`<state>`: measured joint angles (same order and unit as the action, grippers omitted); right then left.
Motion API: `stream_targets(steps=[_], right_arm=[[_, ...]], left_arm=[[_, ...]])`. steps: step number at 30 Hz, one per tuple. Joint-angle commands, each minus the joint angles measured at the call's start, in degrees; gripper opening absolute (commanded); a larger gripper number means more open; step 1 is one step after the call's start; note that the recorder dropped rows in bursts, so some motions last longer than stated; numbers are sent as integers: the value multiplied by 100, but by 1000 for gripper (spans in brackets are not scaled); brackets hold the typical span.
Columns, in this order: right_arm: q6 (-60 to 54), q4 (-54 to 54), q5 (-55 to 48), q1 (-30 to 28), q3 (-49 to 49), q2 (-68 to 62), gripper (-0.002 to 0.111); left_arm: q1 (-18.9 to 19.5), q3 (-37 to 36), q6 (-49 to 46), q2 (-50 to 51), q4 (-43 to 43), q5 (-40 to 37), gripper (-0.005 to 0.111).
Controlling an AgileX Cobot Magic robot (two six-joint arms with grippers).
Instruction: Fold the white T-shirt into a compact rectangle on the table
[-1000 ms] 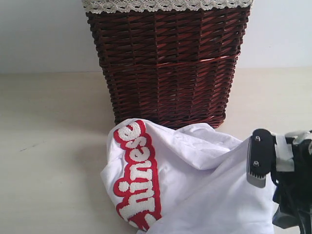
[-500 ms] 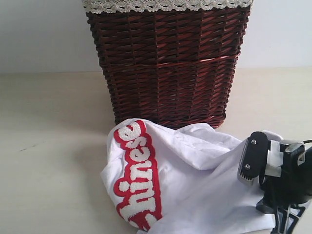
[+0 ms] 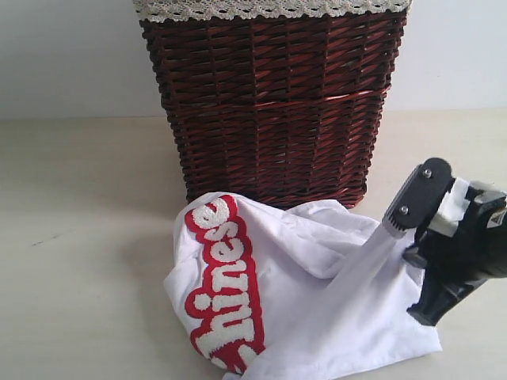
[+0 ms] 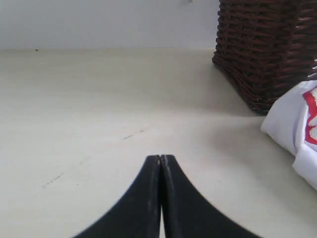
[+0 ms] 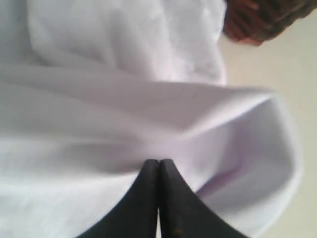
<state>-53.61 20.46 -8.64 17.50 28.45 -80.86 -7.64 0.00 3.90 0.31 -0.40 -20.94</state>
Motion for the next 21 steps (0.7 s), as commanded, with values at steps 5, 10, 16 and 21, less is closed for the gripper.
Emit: stream_targets(steps=[5,10,16,21], right_arm=[[-12,39,511,-16,-1,496,0],[-1504,-512,-2431,-16,-1,496,0],[-1840,-146,-2252,-269,-1,146,20],[-797,510,-2055,-938,-1,-579,50]], left_arm=[[-33,0,35,-31,40,64,0],[-33,0,35,-31,40,64,0],[-33,0,35,-31,40,64,0],[-33,0,35,-31,40,64,0]])
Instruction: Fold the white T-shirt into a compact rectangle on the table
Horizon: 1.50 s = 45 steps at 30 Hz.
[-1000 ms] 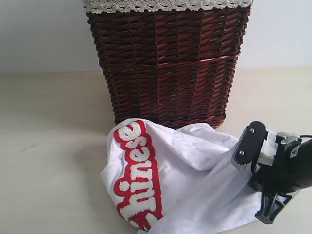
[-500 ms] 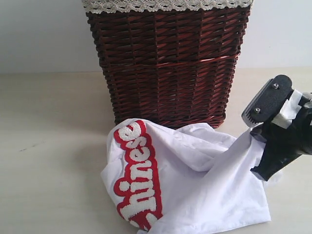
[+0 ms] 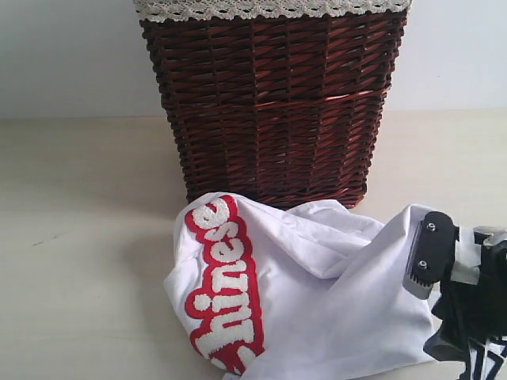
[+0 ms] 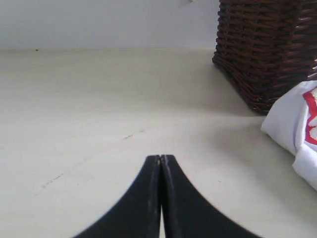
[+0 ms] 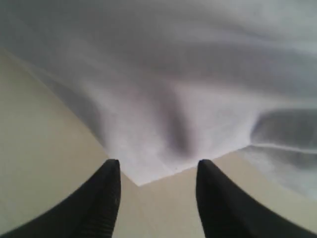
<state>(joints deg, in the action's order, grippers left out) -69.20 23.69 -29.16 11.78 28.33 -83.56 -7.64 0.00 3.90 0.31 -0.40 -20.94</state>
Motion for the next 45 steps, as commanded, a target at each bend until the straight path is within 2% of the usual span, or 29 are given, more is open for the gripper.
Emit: stream_targets(steps=[1,3,5,10,14,17,20,21,26,31,36,41,45], right_arm=[[878,270,-4,-471,11,-374,50],[693,611,174,-608,11,-521,50],[19,1291,136,-619,11,-704,50],[-1228,2861,-366,-619,11,-974,47],[-1497,2991,-342,-619,11,-1087,42],[-1507,2998,-342,-619,11,-1109,26],[-1507,2998,-353,-619,11,-1084,4],[-1507,2998,-353,-619,11,-1049,0],[-1507,3041,-494,-619,11,-567,0],[-1693,3605,-517,-619,140,258,0],[-2728,4670,-493,-619,552,659,0],[-3218,5038,66,-619,950,284,0],[-3442,5038,406,-619,1283,-704,0]], left_arm=[[-33,0,35,-31,40,64,0],[-33,0,35,-31,40,64,0],[-33,0,35,-31,40,64,0],[-33,0,35,-31,40,64,0],[-33,0,35,-31,40,64,0],[-33,0,35,-31,40,64,0],[-33,0,35,-31,40,64,0],[-33,0,35,-31,40,64,0],[-33,0,35,-31,40,64,0],[-33,0,35,-31,40,64,0],[-33,0,35,-31,40,64,0],[-33,0,35,-31,40,64,0],[-33,0,35,-31,40,64,0]])
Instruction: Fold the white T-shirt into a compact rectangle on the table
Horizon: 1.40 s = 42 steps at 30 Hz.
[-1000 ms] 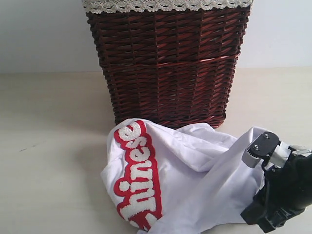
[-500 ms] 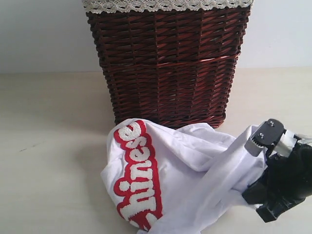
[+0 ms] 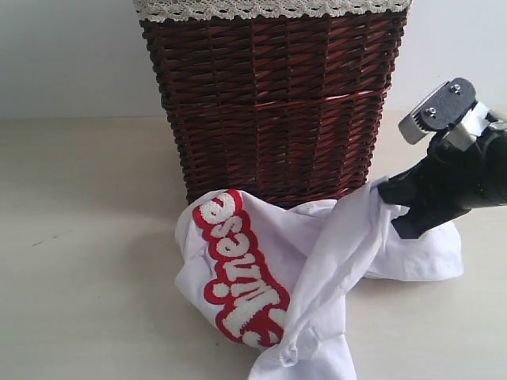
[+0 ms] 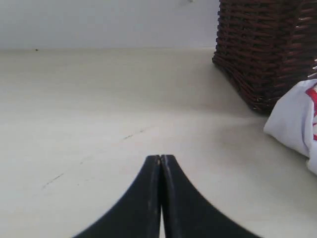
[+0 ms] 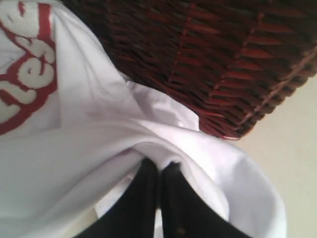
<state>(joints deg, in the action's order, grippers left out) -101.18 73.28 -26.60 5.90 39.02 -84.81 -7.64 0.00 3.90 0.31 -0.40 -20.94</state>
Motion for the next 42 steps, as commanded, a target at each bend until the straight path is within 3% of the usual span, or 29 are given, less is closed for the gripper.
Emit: stream_targets(steps=[1,2,4,6,8,16,20,24,26,28,29,32,36,42], right_arm=[[-266,132,151,-30,329,-888,2],[-266,132,164,-30,371,-1001,5],[-266,184,448,-30,437,-1446,26],[-266,158,618,-20,446,-1657,39],[-266,158,581,-20,446,-1621,44],[-231,-395,403,-20,446,-31,48],[708,-2197,-88,-20,434,377,51],[2478,-3788,-1761,-20,376,339,51],[2593,-3670,-1870,-20,105,210,51],[2529,-3229,-1250,-20,-161,-68,51],[2204,-2652,-795,-20,-261,-320,51],[1026,-716,-793,-20,-259,-1010,51],[420,642,-843,-20,-259,-1603,51],[396,1180,-843,-20,-259,-1742,51]], left_arm=[[-33,0,35,-31,40,64,0],[-33,0,35,-31,40,64,0],[-33,0,35,-31,40,64,0],[-33,0,35,-31,40,64,0],[-33,0,35,-31,40,64,0],[-33,0,35,-31,40,64,0],[-33,0,35,-31,40,64,0],[-33,0,35,-31,40,64,0],[-33,0,35,-31,40,64,0],[-33,0,35,-31,40,64,0],[-33,0,35,-31,40,64,0],[-33,0,35,-31,40,64,0],[-33,0,35,-31,40,64,0],[-33,0,35,-31,40,64,0]])
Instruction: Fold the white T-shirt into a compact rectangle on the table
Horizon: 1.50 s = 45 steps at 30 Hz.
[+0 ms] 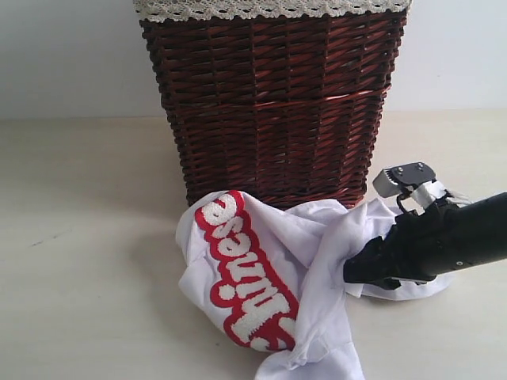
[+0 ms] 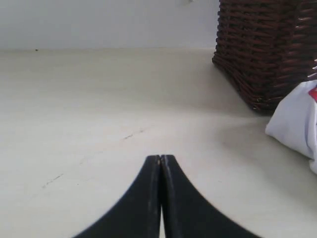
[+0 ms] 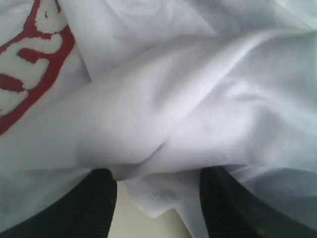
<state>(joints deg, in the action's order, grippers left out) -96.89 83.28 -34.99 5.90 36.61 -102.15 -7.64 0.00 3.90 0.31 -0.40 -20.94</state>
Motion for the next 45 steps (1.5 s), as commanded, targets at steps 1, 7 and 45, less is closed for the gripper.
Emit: stream_targets(steps=[1,7,45], right_arm=[[17,180,-4,-20,-19,-8,51],[1176,-85,-56,-20,-19,12,49],[1386,916,196,-20,-19,-246,0]], left_arm=[[-33,0,35,-31,40,64,0],[-33,0,35,-31,40,64,0],[-33,0,35,-31,40,64,0]])
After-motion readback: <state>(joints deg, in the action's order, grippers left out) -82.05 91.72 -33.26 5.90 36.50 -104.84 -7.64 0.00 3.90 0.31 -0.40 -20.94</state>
